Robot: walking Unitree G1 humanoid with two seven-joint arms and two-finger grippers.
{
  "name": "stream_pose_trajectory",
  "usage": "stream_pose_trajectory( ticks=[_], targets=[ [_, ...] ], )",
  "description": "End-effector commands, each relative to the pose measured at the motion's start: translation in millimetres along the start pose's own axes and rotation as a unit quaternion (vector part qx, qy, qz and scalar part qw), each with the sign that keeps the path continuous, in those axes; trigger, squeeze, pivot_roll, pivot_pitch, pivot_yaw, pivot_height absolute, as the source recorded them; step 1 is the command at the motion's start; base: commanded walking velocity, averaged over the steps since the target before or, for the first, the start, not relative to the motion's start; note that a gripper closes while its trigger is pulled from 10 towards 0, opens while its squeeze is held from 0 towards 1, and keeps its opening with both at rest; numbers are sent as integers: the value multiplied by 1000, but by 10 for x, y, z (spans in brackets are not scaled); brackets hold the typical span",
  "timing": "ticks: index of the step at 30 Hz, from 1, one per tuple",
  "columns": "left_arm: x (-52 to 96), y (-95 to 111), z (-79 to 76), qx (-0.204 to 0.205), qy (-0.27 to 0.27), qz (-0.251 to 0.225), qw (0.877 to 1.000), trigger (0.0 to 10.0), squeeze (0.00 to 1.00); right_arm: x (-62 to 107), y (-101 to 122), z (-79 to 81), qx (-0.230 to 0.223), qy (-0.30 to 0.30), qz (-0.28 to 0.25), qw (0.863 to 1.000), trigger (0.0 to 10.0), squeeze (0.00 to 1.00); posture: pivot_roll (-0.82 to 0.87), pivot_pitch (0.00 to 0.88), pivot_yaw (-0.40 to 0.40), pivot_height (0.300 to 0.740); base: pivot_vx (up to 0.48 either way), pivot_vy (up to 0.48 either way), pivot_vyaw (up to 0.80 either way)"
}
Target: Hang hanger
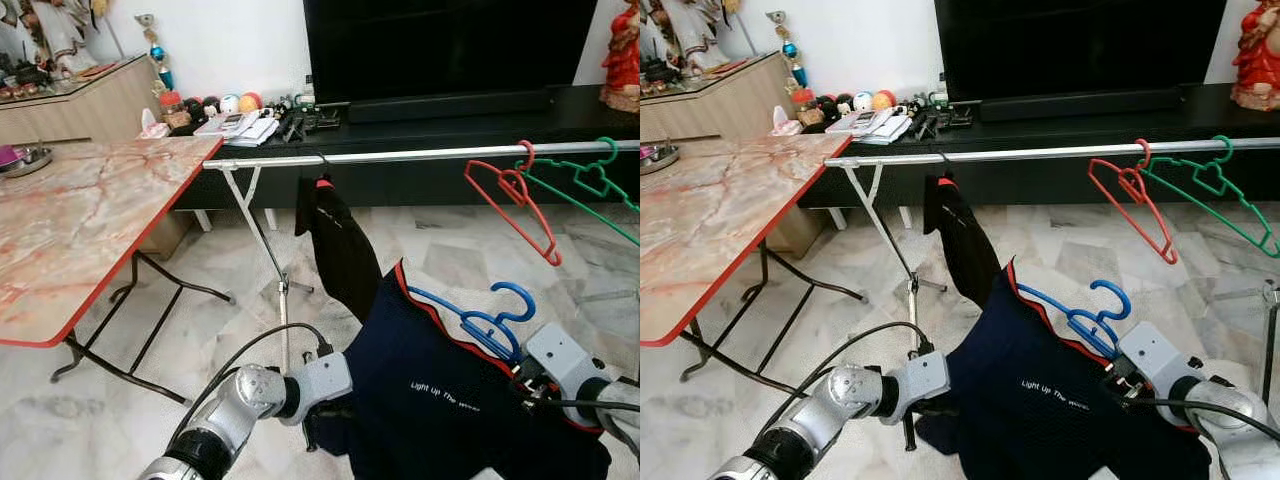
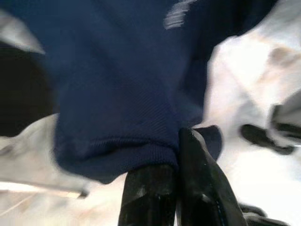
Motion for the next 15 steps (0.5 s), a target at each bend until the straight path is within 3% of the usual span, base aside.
stream_pose_trajectory(
  ticks=[1, 5, 6, 7, 15],
  targets=[
    [38, -83, 74, -19, 13, 30, 999, 10000, 0, 25, 114, 101, 25, 32, -17, 999, 10000, 0, -69, 0, 116, 740, 0, 0, 0],
    [25, -87, 79, -21, 18, 31, 999, 10000, 0, 33, 115, 141, 31, 47, -15, 998, 10000, 0, -69, 0, 115, 740, 0, 0, 0],
    [15, -77, 76, -19, 20, 28, 999, 10000, 784, 37, 103, 172, 34, 56, -12, 998, 10000, 0, -69, 0, 115, 740, 0, 0, 0],
    [9, -69, 77, -17, 21, 25, 999, 10000, 1000, 41, 88, 199, 37, 65, -8, 997, 10000, 0, -69, 0, 114, 740, 0, 0, 0],
    [15, -47, 128, -19, 38, 19, 999, 10000, 1000, 47, -12, 199, 61, 70, 18, 996, 10000, 0, -67, 0, 110, 740, 0, 0, 0]
  ],
)
Point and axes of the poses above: a point about 5 cm out from each wrist's last joint towards the gripper, its own x axis pointing back from the gripper into the wrist, its own y axis along the axis of the wrist's last joint, z = x × y, the point moved 4 cm from there along -x, pointing out of the wrist towards the gripper, and after that the axes turned 15 degrees about -x, right-handed, at the moved point
